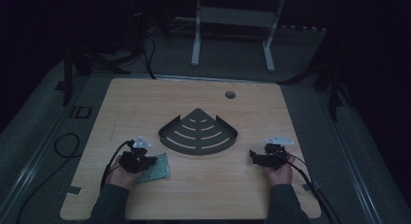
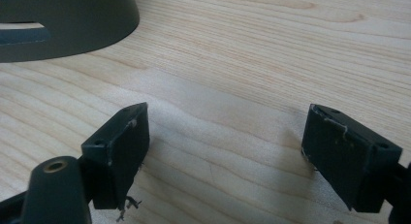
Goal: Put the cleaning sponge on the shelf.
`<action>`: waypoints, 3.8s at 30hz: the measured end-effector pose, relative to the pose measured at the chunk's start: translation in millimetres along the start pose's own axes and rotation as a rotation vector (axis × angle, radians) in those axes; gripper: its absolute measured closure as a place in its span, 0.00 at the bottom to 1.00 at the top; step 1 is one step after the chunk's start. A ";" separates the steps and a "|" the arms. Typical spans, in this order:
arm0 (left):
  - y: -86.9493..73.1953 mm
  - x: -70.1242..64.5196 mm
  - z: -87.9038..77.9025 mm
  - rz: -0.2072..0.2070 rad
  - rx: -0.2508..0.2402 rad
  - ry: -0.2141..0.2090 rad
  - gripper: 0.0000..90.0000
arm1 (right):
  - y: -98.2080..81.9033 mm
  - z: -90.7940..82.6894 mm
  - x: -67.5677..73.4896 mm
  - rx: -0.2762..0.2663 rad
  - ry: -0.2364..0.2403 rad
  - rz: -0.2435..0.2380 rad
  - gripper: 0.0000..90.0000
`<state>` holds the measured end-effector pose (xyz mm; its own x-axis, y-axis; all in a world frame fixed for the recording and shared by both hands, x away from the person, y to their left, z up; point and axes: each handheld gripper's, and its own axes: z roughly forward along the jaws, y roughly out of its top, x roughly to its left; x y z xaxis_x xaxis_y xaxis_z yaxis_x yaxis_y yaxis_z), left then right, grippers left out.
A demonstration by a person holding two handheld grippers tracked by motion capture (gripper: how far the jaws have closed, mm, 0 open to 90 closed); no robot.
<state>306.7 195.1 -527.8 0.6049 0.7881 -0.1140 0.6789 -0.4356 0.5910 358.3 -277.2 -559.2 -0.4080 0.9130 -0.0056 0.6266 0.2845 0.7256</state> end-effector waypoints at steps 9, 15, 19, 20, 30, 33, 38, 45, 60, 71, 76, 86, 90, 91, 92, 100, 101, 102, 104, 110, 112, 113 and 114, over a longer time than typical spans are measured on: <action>5.8 14.6 2.3 -0.058 -0.009 0.034 1.00 | 0.0 0.0 0.0 0.000 0.000 0.000 0.19; 12.0 19.7 5.5 -0.071 -0.009 0.048 1.00 | 0.0 0.0 -0.1 0.000 0.000 -0.001 0.19; 16.5 23.4 7.0 -0.075 -0.002 0.067 1.00 | 0.0 0.0 0.0 0.000 0.000 0.000 0.19; 16.5 23.4 7.0 -0.075 -0.002 0.067 0.99 | 0.0 0.0 0.0 0.000 0.000 0.000 0.19; 21.8 34.3 -5.0 -0.081 0.004 0.088 0.95 | 0.0 0.0 0.0 0.000 0.000 0.000 0.19; 23.9 38.6 -10.7 -0.076 0.009 0.089 0.93 | 0.0 0.1 0.0 -0.001 0.000 0.000 0.19; 26.7 49.0 -18.7 -0.076 0.035 0.072 0.89 | 0.0 0.1 0.0 -0.001 0.000 0.000 0.19; 29.7 62.9 -18.8 -0.081 0.081 0.009 0.85 | 0.0 0.1 0.0 -0.001 0.000 0.000 0.19; 40.1 75.6 -10.8 -0.039 0.198 -0.081 0.86 | 0.0 0.1 0.0 -0.001 0.000 0.000 0.19; 46.8 80.4 -6.1 -0.022 0.261 -0.112 0.89 | 0.0 0.1 0.0 -0.001 0.000 0.000 0.19; 48.8 83.8 -2.9 -0.010 0.286 -0.126 0.88 | 0.0 0.1 0.0 -0.001 0.000 0.000 0.19; 52.6 87.8 2.3 -0.004 0.313 -0.143 0.86 | 0.0 0.1 0.0 -0.001 0.000 0.000 0.19; 53.8 87.9 4.9 -0.002 0.325 -0.151 0.86 | 0.0 0.1 0.0 -0.001 0.000 0.000 0.19; 53.8 87.7 5.5 -0.003 0.328 -0.154 0.86 | 0.0 0.1 0.0 -0.001 0.000 0.000 0.19; 53.8 87.6 6.1 -0.002 0.333 -0.154 0.86 | 0.0 0.1 0.0 -0.001 0.000 0.000 0.19; 53.1 87.7 5.4 -0.002 0.341 -0.160 0.84 | 0.0 0.1 0.0 -0.001 0.000 0.000 0.19; 53.1 87.7 5.4 -0.002 0.341 -0.160 0.84 | 0.0 0.1 0.0 -0.001 0.000 0.000 0.19; 52.2 88.6 6.1 -0.004 0.352 -0.161 0.84 | 0.0 0.1 0.0 -0.001 0.000 0.000 0.19; 51.0 89.2 9.2 -0.015 0.370 -0.155 0.83 | 0.0 0.1 0.0 -0.001 0.000 0.000 0.19; 50.4 91.4 10.9 -0.034 0.377 -0.179 0.88 | 0.0 0.1 0.0 -0.001 0.000 0.000 0.19; 50.3 91.8 11.0 -0.036 0.378 -0.182 0.89 | 0.0 0.1 0.0 -0.001 0.000 0.000 0.19; 50.3 91.8 11.0 -0.036 0.378 -0.182 0.90 | 0.0 0.1 0.0 -0.001 0.000 0.000 0.19; 50.6 91.9 11.1 -0.036 0.384 -0.184 0.90 | 0.0 0.1 0.0 -0.001 0.000 0.000 0.19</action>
<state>401.2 240.6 -517.3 0.6189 0.7298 -0.2904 0.7853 -0.5672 0.2481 358.3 -277.2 -559.3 -0.4078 0.9130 -0.0061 0.6260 0.2845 0.7261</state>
